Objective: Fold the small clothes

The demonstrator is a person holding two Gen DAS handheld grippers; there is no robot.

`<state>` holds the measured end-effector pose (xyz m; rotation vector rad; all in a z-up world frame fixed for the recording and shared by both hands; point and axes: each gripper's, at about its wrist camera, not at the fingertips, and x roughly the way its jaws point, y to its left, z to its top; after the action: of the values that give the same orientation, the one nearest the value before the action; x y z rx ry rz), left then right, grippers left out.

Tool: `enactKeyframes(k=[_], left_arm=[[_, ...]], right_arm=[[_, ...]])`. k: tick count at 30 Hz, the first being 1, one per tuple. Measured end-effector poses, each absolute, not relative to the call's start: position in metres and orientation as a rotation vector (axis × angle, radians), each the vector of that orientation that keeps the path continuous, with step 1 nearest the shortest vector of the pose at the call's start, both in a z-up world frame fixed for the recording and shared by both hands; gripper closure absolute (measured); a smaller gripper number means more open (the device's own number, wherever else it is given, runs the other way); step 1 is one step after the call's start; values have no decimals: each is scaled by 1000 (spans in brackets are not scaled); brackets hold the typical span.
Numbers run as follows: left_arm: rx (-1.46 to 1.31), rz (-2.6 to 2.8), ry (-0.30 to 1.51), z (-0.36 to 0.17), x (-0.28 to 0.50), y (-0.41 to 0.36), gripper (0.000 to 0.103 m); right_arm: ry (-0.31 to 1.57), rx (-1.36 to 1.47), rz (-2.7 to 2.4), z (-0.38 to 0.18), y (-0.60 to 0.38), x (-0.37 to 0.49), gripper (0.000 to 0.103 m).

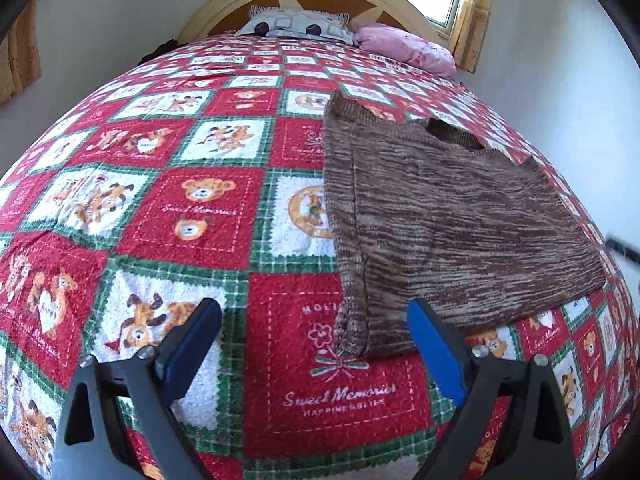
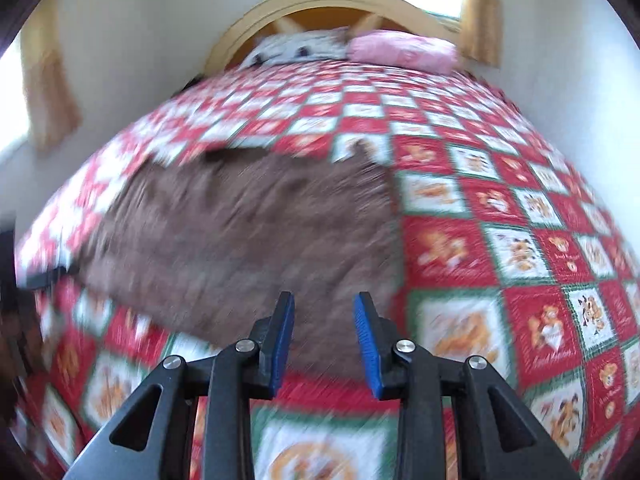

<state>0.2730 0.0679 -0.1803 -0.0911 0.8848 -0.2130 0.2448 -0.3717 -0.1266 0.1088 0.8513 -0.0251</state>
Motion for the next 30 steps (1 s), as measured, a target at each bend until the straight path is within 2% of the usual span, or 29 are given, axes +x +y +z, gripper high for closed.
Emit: enactKeyframes(k=[4,9,11,12,17,20,26,27,29,30], left_arm=[[-70,-201,893,-182,275,64,6],[-41,-189,903,-185,276,60,4],[-30,-185,905,-185,276,59,4],[-29,-185,905,-185,277,59,4],[-66,-198,891,-184,276,64,4],[-49,-201,903,-186,279,61,1],[-50,-197,895,-185,277,61,1],[-58,-197,890,-184,276,62,1],[-84,-196,884,-184,275,67,1],[-95,-196,881,-184,275,69,1]], right_arm=[[851,155,-43,-129,-396,302,71],[930,242,-54,-161,-411,372,71],[980,277,-27,-176,-411,387,86],[996,276,-26,-181,-409,390,100],[943,257,-93,-177,-416,383,102],[970,237,-114,-188,-420,387,102],[985,213,-145,-183,-413,384,101],[984,199,-162,-179,-411,381,97],[963,131,-213,-167,-400,373,74],[949,114,-205,-161,-393,368,50]])
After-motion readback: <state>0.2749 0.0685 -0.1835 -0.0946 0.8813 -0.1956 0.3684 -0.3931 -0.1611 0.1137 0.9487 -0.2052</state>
